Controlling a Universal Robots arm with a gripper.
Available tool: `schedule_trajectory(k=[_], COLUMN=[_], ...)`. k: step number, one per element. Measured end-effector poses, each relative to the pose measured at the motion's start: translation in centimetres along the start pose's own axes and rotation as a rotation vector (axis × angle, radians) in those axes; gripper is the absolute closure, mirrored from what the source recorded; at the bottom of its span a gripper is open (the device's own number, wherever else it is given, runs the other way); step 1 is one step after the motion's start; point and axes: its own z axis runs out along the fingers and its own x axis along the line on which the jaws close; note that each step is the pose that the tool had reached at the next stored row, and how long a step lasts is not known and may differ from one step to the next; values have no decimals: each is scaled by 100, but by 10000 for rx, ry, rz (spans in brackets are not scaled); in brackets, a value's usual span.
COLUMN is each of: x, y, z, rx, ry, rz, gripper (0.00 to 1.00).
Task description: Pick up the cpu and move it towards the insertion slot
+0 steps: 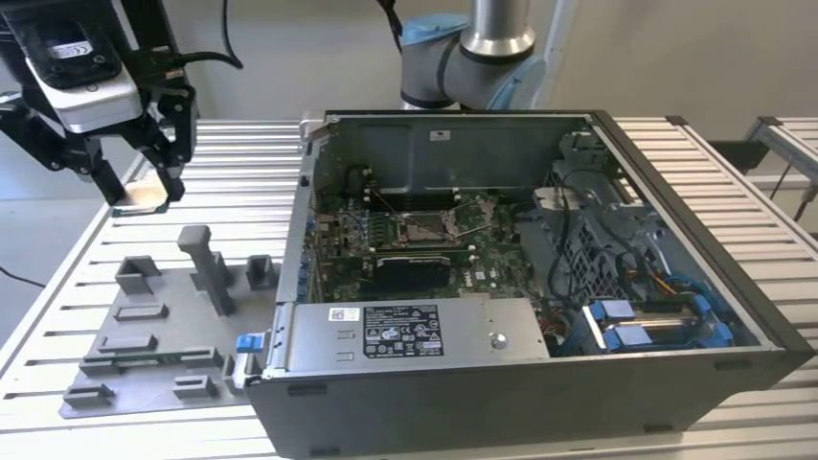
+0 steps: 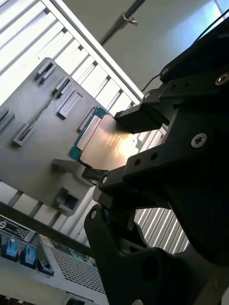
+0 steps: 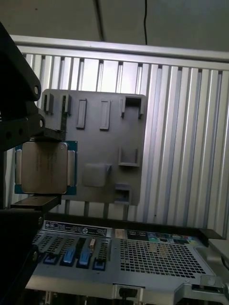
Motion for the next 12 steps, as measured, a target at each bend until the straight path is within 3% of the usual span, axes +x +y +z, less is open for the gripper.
schedule_trajectory(k=[12], x=[-360], y=[-29], z=[2], rx=[-2], ry=[17], rz=[0], gripper=[100])
